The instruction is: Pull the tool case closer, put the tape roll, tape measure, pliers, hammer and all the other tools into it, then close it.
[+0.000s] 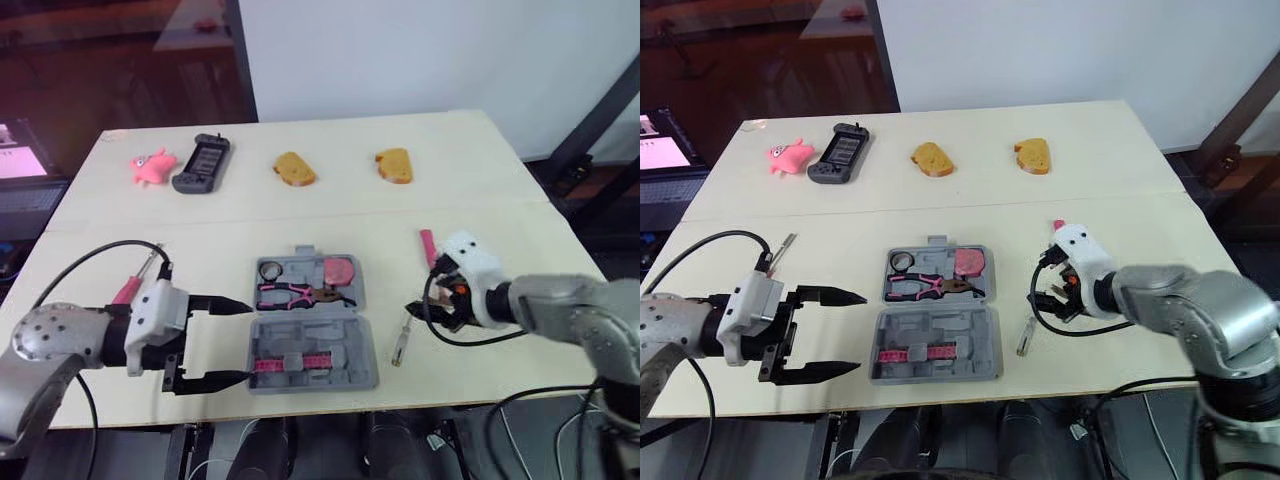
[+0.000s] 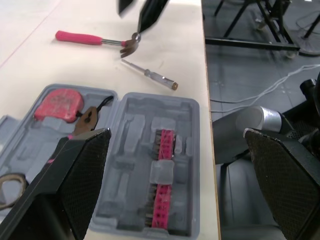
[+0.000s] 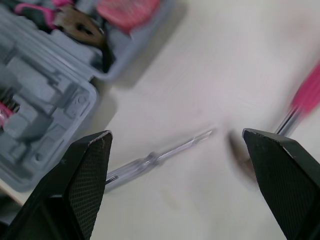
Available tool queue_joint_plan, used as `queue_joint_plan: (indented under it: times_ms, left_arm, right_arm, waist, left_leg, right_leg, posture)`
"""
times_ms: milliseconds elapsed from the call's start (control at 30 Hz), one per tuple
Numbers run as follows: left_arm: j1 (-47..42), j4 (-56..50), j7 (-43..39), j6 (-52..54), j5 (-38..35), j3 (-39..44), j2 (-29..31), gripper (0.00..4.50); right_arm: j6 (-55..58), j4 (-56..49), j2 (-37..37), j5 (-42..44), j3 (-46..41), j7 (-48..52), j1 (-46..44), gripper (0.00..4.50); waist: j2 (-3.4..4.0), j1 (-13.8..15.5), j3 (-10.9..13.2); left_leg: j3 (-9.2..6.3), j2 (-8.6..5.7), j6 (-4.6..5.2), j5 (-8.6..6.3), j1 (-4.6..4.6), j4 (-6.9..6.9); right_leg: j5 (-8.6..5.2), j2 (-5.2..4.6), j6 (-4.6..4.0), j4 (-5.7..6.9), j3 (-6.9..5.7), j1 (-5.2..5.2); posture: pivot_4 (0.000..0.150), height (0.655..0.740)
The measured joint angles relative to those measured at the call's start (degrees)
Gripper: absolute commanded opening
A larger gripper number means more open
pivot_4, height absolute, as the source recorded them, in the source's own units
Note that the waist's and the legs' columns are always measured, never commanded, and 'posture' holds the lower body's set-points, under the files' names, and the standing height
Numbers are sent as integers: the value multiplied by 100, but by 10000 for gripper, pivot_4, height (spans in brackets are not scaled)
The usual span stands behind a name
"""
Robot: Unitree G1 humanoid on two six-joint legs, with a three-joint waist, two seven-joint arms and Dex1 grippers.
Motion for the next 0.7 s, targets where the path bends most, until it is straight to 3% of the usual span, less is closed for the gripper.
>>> queue_joint_plan:
  times_ms: [100, 233, 467, 600, 700]
  left_arm:
    - [30, 72, 12, -54, 37, 16, -11, 45000]
    - [157, 78, 47, -89, 44, 155, -73, 45000]
    - [439, -13, 145, -84, -26, 350, -166, 45000]
    - [566, -90, 233, -55, -61, 407, -179, 45000]
    - [642, -164, 293, -34, -69, 447, -183, 45000]
  right_arm:
    - [-1404, 39, -904, -647, 983, 1324, -128, 44141]
    - [-2927, 485, -1466, -1657, 2105, 3012, -710, 44141]
    - [-6426, 2104, -917, -4189, 3394, 4391, -1534, 44141]
    - [-8407, 2963, -532, -5173, 3813, 4724, -1639, 44141]
    - [-9262, 3494, -292, -5568, 3895, 4914, -1658, 44141]
  waist:
    - [0, -22, 2]
    - [-1, -57, 4]
    - [-4, -37, 6]
    - [-5, -26, 8]
    - [-6, -27, 8]
  left_leg:
    - [8, -4, 1, -1, -17, 6]
    - [16, -1, 1, -1, -14, 13]
    - [15, 1, -2, 0, -14, 24]
    - [12, -4, -2, 0, -15, 24]
    - [9, -3, -4, 1, -13, 29]
  right_leg:
    - [13, -4, 21, -3, 3, -14]
    - [18, -5, 19, -1, 8, -15]
    - [24, -2, 19, 8, 9, -17]
    - [25, -4, 20, 6, 14, -17]
    - [25, -2, 19, 14, 15, -16]
  posture:
    - [1500, 7400]
    - [1500, 7400]
    - [1500, 7400]
    - [1500, 7400]
    - [1500, 7400]
